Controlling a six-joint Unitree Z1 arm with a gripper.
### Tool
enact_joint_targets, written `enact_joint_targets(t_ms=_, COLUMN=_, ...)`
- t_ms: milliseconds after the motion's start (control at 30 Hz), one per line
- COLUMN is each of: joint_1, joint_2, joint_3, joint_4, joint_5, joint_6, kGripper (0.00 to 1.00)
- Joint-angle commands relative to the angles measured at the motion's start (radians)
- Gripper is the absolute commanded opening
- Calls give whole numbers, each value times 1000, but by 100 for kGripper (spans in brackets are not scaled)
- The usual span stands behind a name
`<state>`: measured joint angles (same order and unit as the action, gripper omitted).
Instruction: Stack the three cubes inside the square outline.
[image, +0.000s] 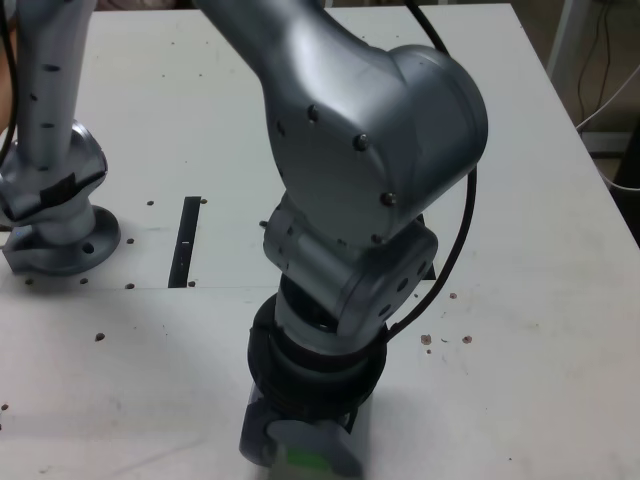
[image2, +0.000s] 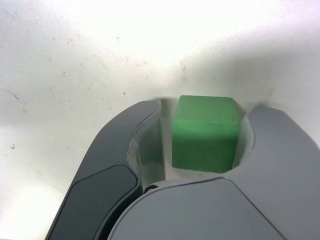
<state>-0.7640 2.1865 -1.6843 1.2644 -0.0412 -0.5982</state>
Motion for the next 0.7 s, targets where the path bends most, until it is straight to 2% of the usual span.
enact_joint_targets(t_ms=0, joint_1=-1, joint_2=-2, joint_3=-2, joint_4=3, joint_5=-5, joint_6=4, kGripper=47)
enact_joint_targets(t_ms=133, joint_1=1, joint_2=3, joint_3=-1, joint_4=2, joint_5=-18, joint_6=12, kGripper=45)
enact_joint_targets(t_ms=267, joint_1=2, joint_2=6, joint_3=-3, joint_4=2, joint_5=-26, joint_6=18, kGripper=38)
enact_joint_targets(t_ms=500, joint_1=4, joint_2=11, joint_3=-12, joint_4=8, joint_5=-28, joint_6=23, kGripper=25)
enact_joint_targets(t_ms=667, joint_1=6, joint_2=1, joint_3=-30, joint_4=30, joint_5=-21, joint_6=32, kGripper=21)
